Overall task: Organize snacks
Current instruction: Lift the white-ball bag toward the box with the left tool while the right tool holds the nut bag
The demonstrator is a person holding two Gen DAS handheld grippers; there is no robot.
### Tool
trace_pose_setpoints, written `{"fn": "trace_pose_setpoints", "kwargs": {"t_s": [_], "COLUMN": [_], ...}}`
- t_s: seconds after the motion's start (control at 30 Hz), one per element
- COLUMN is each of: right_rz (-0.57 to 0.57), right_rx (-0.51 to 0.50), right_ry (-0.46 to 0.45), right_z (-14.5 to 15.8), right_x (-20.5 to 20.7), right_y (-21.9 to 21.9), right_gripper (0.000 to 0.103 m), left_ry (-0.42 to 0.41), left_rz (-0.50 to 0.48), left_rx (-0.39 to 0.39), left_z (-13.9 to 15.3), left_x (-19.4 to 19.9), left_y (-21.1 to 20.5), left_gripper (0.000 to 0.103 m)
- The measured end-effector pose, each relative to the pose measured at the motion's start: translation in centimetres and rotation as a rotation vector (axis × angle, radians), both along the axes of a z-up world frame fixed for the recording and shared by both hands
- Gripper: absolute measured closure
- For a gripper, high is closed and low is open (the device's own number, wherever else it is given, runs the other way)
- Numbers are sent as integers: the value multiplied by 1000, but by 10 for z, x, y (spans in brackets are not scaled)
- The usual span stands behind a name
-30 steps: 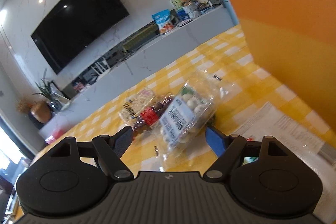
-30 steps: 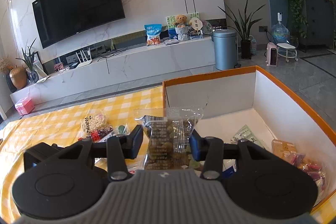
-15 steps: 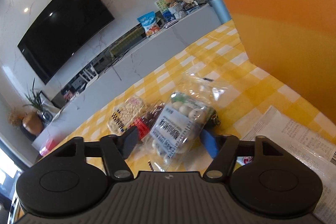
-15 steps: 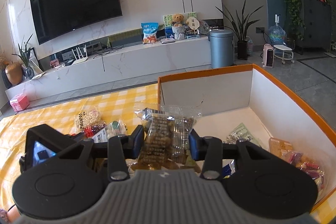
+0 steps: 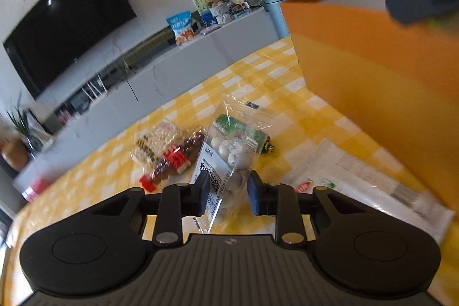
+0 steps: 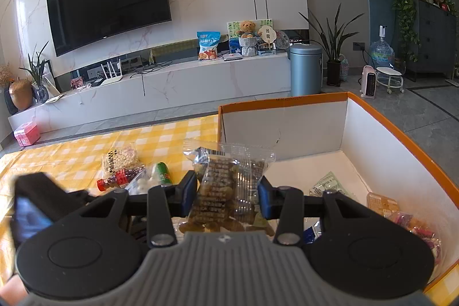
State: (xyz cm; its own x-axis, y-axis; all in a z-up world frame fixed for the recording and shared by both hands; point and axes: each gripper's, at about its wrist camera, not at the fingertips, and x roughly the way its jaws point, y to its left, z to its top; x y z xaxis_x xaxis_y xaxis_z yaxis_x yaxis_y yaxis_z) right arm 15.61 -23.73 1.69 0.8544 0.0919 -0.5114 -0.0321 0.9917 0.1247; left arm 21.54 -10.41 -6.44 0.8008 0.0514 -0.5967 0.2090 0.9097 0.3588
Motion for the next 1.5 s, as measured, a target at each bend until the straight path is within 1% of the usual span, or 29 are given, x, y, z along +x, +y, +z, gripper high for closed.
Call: {"fn": "trace_pose_setpoints", "kwargs": {"t_s": [0.03,0.13,0.17,0.23,0.3,0.37,0.43,0.5,0.67,0.77,0.8,0.9,0.97,1.1,1.27,1.5], "right_rz": [0,-1,-1,-2,-3,-5,-6,-7,-5,-7,-8,-12,-14,-19,-19,-34], "right_rx": [1,5,5,10,19,26,25,23,1,-10,-14,-23,-21,-13,-29,-1], "right_ry": [0,1,1,3,6,7,6,3,-5,-11,-14,-19,-20,-23,-30,-33], "right_z": [0,0,0,0,0,-1,-1,0,-1,-2,-2,-2,-2,-3,-3,-4], "right_x": [0,0,0,0,1,1,1,1,1,1,0,0,0,0,-1,-2], "right_y": [1,1,1,1,-1,-2,-2,-2,0,2,3,5,4,3,7,4], "right_gripper": [61,61,61,61,61,61,61,61,61,61,61,61,61,61,61,61], "left_ry": [18,96,115,154,182,182,183,180,158,192,200,188,179,171,198,152], "left_rz": [6,40,49,101,153,187,214,233,228,237,242,247,263,273,282,267], "left_rx": [-49,-249,-302,-382,-419,-427,-454,-478,-455,-482,-494,-550,-558,-536,-556,-592], "left_z": [8,32,37,44,47,47,45,44,38,29,26,23,23,26,31,53], "left_x": [-4,-15,-18,-20,-20,-18,-15,-13,-14,-12,-12,-15,-17,-20,-21,-34], "left_y": [5,26,34,49,65,78,89,95,93,90,89,90,91,90,93,96], "left_gripper": [75,77,77,80,82,82,78,76,71,73,75,83,83,84,84,84]}}
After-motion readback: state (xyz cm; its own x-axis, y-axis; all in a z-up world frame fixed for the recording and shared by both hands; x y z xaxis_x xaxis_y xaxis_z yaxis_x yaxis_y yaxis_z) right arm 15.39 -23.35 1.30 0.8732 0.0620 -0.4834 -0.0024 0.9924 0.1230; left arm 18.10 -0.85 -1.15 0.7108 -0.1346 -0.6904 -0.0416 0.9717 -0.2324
